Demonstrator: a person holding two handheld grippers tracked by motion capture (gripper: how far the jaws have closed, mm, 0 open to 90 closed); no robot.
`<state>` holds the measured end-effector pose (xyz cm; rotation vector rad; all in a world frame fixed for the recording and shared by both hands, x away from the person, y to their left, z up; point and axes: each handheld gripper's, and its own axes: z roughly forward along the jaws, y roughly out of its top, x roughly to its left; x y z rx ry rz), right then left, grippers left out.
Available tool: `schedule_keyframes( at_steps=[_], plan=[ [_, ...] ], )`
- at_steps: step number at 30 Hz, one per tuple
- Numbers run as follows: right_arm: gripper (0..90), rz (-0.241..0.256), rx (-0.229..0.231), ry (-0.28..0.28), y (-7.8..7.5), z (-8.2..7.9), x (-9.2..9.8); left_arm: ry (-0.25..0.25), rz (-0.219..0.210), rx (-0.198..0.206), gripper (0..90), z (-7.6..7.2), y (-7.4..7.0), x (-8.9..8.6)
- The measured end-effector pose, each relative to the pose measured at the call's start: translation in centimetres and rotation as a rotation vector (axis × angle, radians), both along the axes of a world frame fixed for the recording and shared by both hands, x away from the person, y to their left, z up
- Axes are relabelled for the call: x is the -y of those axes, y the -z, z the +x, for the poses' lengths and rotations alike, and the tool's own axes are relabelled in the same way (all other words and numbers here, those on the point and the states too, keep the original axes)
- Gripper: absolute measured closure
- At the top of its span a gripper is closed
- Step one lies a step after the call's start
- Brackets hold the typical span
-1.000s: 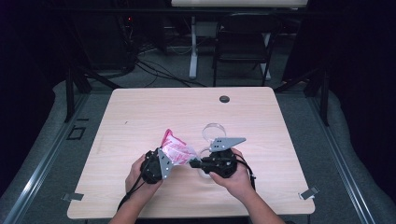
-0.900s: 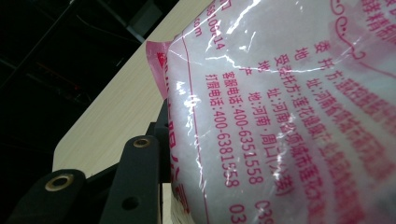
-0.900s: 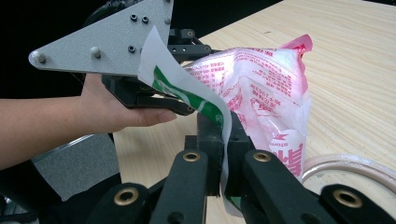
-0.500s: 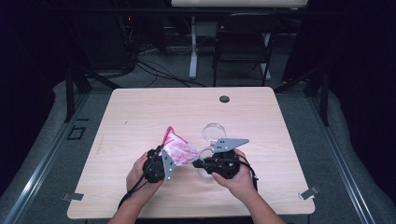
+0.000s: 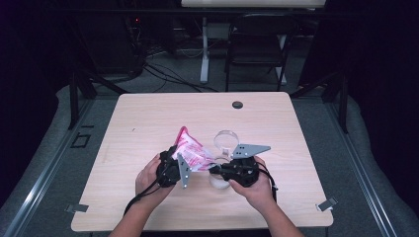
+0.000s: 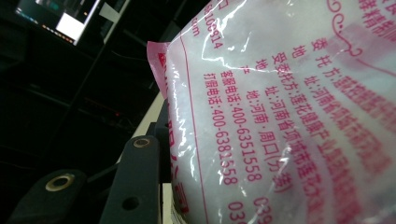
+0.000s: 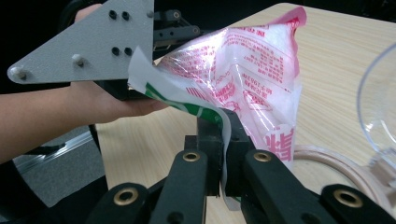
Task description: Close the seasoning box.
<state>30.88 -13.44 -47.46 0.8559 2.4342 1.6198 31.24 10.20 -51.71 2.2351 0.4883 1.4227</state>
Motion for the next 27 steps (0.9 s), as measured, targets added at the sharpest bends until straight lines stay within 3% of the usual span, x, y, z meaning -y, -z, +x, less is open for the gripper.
schedule_keyframes(
  at_steps=[3,8,16,17,18,19,25,27],
  plan=[
    [89.0,0.010,0.000,0.023,0.02,0.01,0.41,0.015,0.019,0.000,63.5,0.38,-0.18,0.41],
    [89.0,0.021,-0.004,0.052,0.21,0.21,0.73,0.019,0.061,0.034,63.6,0.67,-0.24,0.72],
    [88.9,0.006,-0.009,0.051,0.59,0.09,0.64,0.016,0.075,0.039,63.6,0.31,0.27,0.63],
    [88.9,0.000,-0.009,0.045,0.60,0.09,0.64,0.010,0.094,0.037,63.6,0.16,0.21,0.54],
    [88.9,-0.001,-0.012,0.041,0.65,0.06,0.59,0.013,0.078,0.041,63.6,0.15,0.34,0.55],
    [88.9,-0.002,-0.010,0.041,0.67,0.04,0.55,0.010,0.098,0.038,63.6,0.07,0.25,0.49],
    [88.8,-0.009,-0.004,0.040,0.69,-0.03,0.44,0.001,0.107,0.070,63.6,-0.12,0.06,0.49],
    [88.8,-0.010,-0.002,0.042,0.71,-0.03,0.46,-0.001,0.130,0.078,63.7,-0.14,-0.14,0.49]
  ],
)
